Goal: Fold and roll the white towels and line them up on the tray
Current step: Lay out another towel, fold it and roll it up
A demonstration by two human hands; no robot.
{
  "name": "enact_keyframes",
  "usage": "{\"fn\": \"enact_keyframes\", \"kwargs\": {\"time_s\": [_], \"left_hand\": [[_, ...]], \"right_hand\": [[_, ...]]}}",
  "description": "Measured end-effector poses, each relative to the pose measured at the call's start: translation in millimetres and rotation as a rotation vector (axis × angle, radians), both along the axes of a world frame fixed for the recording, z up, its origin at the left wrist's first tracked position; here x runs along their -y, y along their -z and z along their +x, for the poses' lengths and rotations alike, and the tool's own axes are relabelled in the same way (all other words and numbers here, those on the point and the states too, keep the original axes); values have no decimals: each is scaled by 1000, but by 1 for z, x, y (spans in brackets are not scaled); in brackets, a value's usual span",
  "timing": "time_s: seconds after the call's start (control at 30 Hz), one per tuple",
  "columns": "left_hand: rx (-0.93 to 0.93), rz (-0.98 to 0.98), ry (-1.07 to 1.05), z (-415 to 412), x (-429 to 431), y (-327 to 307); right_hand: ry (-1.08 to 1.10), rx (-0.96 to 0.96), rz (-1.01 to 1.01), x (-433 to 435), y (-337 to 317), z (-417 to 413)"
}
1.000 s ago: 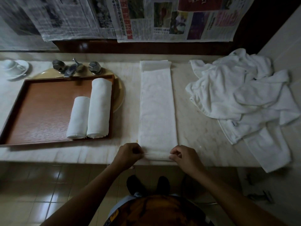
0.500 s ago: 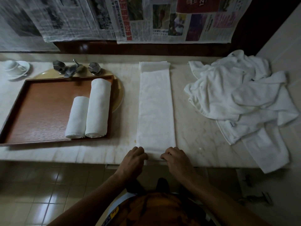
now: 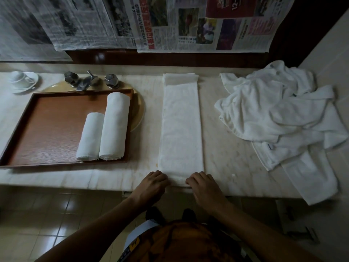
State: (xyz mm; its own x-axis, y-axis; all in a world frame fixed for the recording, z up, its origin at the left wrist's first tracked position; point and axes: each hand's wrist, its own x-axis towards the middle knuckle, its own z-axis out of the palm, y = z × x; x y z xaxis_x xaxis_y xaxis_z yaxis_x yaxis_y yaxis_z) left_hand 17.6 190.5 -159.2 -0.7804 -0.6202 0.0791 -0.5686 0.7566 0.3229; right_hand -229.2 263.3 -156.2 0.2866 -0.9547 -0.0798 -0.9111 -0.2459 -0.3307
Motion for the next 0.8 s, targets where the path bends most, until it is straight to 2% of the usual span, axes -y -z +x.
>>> {"fn": "enact_keyframes", "kwargs": {"time_s": [0.3,0.37,0.47,0.6,0.7,0.8], "left_hand": [[-124,377,-399,5,3,-16],[-144,472,-486,2,6,-18],[-192,729,-646,1,11,-20],[-377,889,-834,-5,11,-19],[-431,829,-905,-9,7,-20],[-307,528,-770,-15,4,-20]], "right_hand": [[71,40,167,13,-8,-3],[156,106,205,20,-12,-5],[334,275,229,31,-12,-11],[455,397,247,41,-9,-16],[443,381,253,43,-12,-15],[384,295,216,42,-15,-10]]}}
